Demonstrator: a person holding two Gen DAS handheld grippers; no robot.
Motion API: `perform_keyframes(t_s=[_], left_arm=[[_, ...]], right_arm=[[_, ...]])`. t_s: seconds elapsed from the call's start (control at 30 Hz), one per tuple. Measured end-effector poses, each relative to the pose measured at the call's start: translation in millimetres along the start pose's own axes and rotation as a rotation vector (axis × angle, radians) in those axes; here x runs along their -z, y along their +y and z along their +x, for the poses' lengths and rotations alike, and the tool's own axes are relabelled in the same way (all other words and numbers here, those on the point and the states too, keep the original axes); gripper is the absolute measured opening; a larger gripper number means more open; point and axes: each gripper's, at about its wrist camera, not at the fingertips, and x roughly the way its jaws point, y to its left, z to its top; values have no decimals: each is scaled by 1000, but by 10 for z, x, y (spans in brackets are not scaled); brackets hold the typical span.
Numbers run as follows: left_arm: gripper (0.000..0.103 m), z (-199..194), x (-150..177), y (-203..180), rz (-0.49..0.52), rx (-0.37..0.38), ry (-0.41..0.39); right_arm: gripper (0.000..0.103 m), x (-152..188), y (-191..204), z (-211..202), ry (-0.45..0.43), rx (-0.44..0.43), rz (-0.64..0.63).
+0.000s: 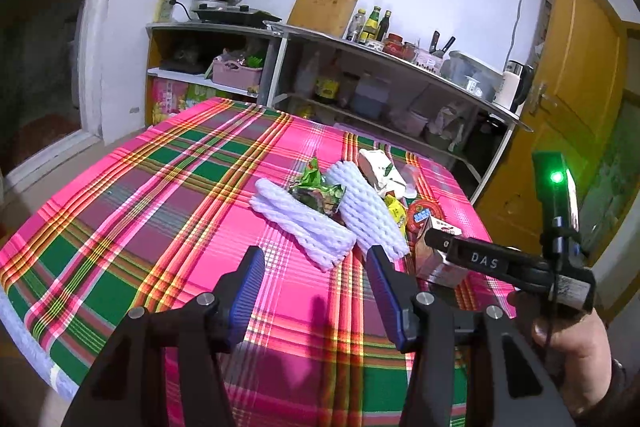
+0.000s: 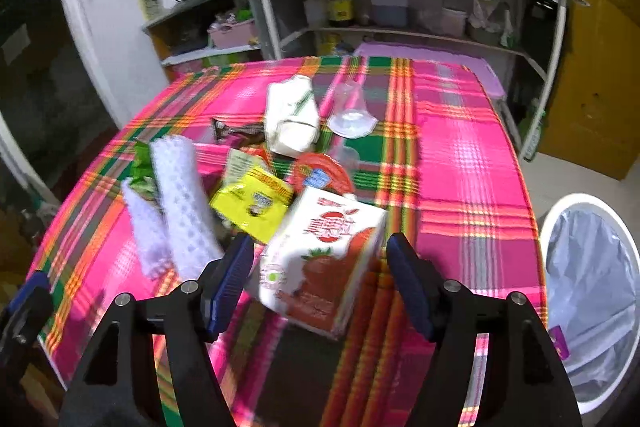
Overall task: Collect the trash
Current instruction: 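Grasp the white foam net with the left tool while the right tool grasps the strawberry milk carton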
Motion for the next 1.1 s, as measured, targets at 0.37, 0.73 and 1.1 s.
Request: perform_keyframes(t_s=[0.37, 0.73, 1.1], left_arm=[[53, 116, -56, -177, 16, 31, 17], [53, 449, -150, -331, 20, 64, 78], [53, 962, -219, -575, 17, 48, 144]], right_arm=[[73, 99, -198, 16, 85, 69, -32], [58, 123, -327, -26, 52, -2, -87], [57, 145, -528, -203, 0, -68, -68]])
